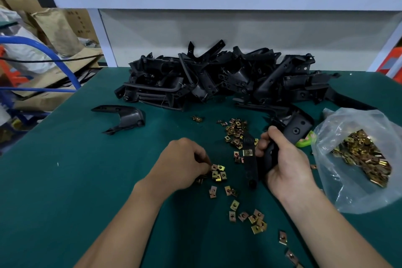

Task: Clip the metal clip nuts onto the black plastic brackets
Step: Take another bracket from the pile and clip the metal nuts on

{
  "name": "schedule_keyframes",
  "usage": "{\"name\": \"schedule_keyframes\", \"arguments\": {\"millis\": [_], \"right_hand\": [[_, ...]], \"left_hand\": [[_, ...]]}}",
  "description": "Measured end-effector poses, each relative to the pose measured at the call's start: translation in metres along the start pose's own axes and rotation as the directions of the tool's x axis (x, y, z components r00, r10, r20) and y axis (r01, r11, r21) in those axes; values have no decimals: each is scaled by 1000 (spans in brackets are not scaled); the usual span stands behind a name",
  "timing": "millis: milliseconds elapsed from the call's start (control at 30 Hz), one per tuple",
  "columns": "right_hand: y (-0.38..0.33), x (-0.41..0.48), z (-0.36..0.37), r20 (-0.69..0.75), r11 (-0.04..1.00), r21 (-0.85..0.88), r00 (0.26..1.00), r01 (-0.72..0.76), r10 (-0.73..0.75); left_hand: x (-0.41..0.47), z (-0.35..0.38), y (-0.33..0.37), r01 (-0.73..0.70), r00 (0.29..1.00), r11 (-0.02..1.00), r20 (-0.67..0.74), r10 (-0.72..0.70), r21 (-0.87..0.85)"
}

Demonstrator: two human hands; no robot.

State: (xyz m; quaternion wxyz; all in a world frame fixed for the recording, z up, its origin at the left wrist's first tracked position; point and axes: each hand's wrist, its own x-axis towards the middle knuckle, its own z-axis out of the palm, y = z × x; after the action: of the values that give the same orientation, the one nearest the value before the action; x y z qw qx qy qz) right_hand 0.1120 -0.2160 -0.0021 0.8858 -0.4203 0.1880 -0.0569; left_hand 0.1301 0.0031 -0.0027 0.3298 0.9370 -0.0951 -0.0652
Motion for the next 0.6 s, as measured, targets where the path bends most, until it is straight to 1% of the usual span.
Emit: {"name": "schedule_keyframes", "arguments": {"millis": [100,133,167,200,267,333,400,467,600], "right_hand": [[0,0,1,7,1000,9,1000,3,-3],[0,0,0,11,1000,9,1000,2,-2],[1,0,0,12,1000,8,1000,3,-3],[1,1,0,11,1000,4,1000,2,-2],[0,0,0,10,1000,-5,1000,-4,4],[0,0,1,12,1000,-12,1000,-8,9],[0,-1,1,15,1000,-14,1000,-11,11],[0,-1,1,18,1000,-11,1000,-13,13],[0,-1,1,16,1000,-10,1000,-17,17]], "left_hand": [[-2,5,2,-13,999,996,-48,17,86],[-2,6,3,-26,996,995,-78,34,95],[-2,7,3,-50,994,997,-98,56,66],[-2,8,5,-80,992,997,-95,80,11],[-4,10,8,-145,989,988,-15,144,-58],[-5,12,11,-190,981,982,33,190,15],[-4,13,12,-185,983,978,4,186,96],[-4,12,12,-167,986,979,-2,168,116],[-5,9,14,-165,986,974,53,158,153]]}}
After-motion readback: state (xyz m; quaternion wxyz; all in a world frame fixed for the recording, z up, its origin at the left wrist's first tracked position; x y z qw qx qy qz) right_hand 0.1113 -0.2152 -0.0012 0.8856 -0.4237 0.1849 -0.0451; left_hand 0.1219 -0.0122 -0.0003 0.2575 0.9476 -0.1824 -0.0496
